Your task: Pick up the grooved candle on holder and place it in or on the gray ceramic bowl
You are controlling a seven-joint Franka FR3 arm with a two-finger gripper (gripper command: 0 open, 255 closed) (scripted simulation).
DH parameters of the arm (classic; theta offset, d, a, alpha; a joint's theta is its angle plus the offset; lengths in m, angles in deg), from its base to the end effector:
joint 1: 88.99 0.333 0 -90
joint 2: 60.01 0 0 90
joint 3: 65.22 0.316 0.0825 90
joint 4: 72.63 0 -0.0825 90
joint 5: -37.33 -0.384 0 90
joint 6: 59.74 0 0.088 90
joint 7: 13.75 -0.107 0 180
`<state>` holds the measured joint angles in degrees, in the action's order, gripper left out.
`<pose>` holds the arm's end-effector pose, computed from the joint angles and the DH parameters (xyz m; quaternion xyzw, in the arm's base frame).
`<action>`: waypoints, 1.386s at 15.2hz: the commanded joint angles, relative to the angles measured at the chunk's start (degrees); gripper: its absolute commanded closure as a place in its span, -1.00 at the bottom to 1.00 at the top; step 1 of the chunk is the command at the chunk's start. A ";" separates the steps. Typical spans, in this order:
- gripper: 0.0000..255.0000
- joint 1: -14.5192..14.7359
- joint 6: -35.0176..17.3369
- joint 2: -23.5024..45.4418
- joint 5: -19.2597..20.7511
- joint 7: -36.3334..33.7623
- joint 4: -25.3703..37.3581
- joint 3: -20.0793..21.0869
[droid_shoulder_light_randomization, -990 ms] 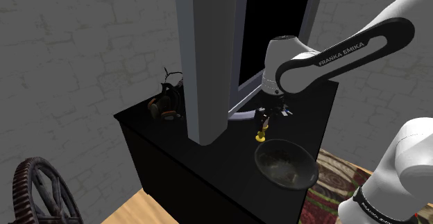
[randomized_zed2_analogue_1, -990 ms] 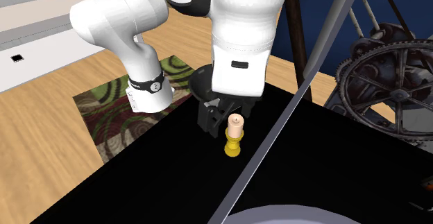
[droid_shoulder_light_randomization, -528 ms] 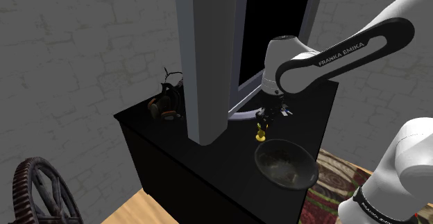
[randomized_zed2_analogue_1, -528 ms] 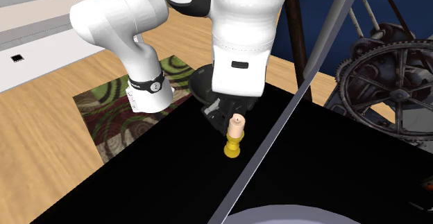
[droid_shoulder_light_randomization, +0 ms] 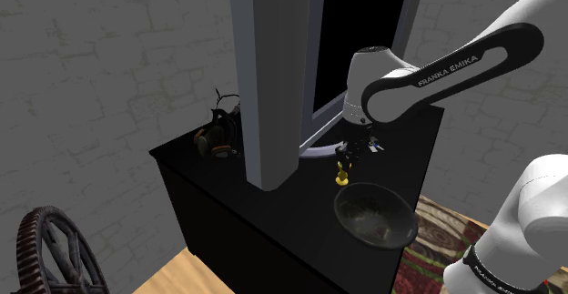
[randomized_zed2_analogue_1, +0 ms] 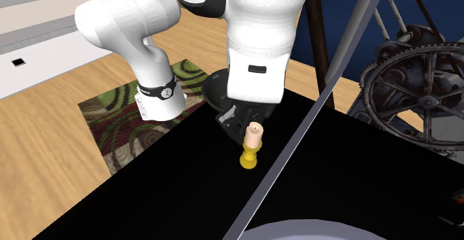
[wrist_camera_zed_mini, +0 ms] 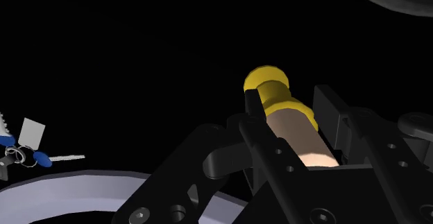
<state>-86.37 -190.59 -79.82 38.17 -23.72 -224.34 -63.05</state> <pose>0.3962 0.0322 0.3545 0.9990 -0.0415 -0.0077 0.0130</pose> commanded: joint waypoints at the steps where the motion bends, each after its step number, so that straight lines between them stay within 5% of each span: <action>1: 1.00 0.01 0.92 -0.53 -0.03 0.05 0.33 -0.02; 21: 1.00 0.13 18.45 -7.87 -0.31 0.58 10.52 -0.26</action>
<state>-86.29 -173.14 -87.48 37.91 -23.05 -214.59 -63.39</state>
